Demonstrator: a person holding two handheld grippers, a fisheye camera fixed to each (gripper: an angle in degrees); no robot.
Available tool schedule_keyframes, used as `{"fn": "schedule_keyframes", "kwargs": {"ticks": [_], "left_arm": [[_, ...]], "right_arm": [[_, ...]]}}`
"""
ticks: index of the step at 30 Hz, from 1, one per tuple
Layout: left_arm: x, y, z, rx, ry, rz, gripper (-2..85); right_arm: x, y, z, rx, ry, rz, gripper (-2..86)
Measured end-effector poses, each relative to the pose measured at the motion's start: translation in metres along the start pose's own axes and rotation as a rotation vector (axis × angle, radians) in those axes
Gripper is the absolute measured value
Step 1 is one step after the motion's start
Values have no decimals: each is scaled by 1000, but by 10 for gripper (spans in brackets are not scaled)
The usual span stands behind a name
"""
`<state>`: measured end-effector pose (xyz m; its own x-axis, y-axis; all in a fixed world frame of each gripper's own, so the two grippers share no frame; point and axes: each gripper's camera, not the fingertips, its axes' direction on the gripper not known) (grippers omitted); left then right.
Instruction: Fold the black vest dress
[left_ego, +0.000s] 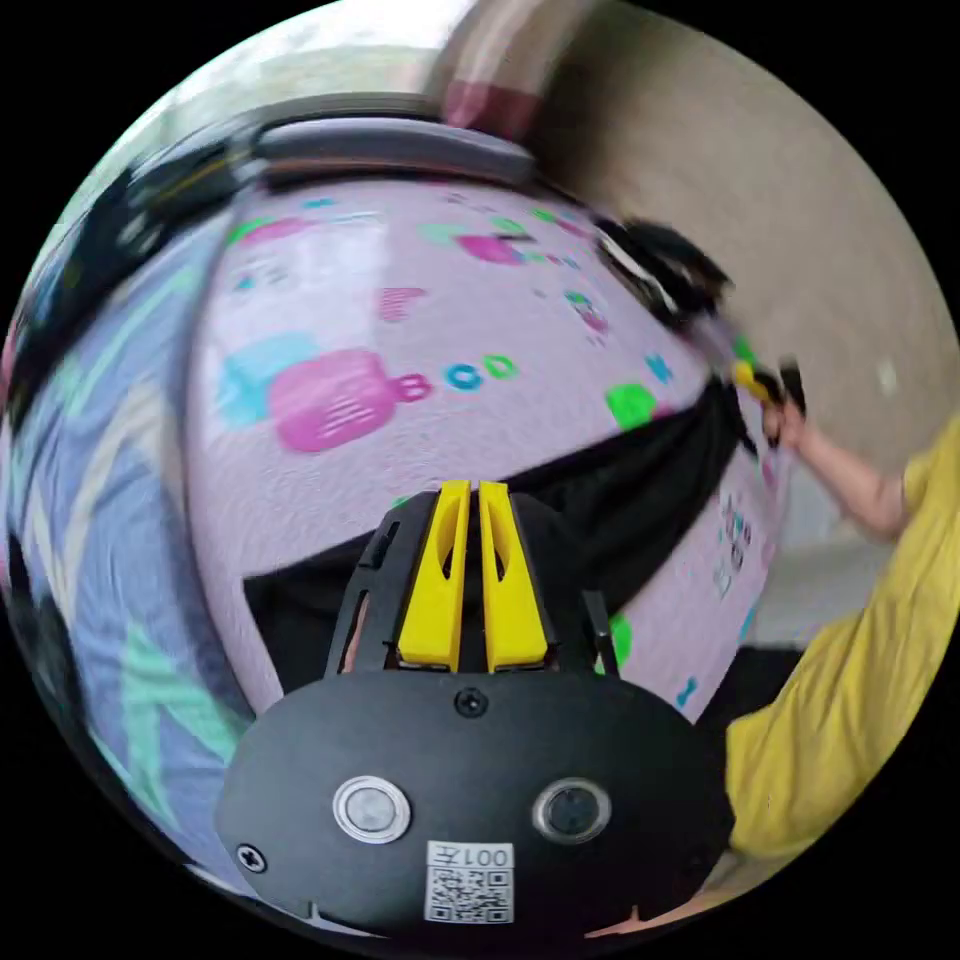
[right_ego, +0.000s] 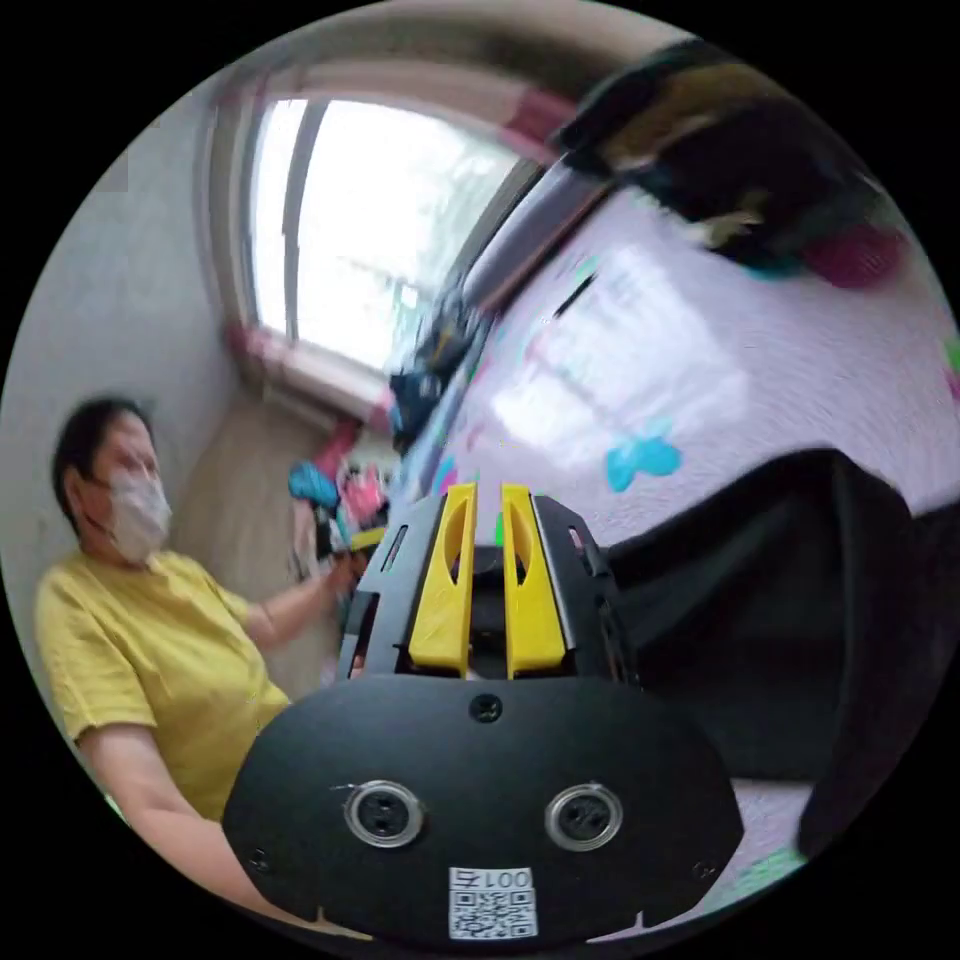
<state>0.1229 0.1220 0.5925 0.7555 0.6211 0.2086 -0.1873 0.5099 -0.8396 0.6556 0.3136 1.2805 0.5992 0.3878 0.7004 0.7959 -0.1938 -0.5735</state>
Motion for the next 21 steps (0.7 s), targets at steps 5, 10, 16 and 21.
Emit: {"fn": "schedule_keyframes", "kwargs": {"ticks": [5,10,16,21], "left_arm": [[116,-61,52,-206,-22,592,-3],[146,-98,71,-235,75,703,7],[168,-117,80,-299,89,802,24],[179,-124,85,-322,21,813,18]], "right_arm": [[-73,-50,111,-509,126,-417,62],[-121,-69,186,-797,178,-700,74],[-147,-85,235,-935,200,-806,74],[-158,-108,244,-884,175,-752,51]]}}
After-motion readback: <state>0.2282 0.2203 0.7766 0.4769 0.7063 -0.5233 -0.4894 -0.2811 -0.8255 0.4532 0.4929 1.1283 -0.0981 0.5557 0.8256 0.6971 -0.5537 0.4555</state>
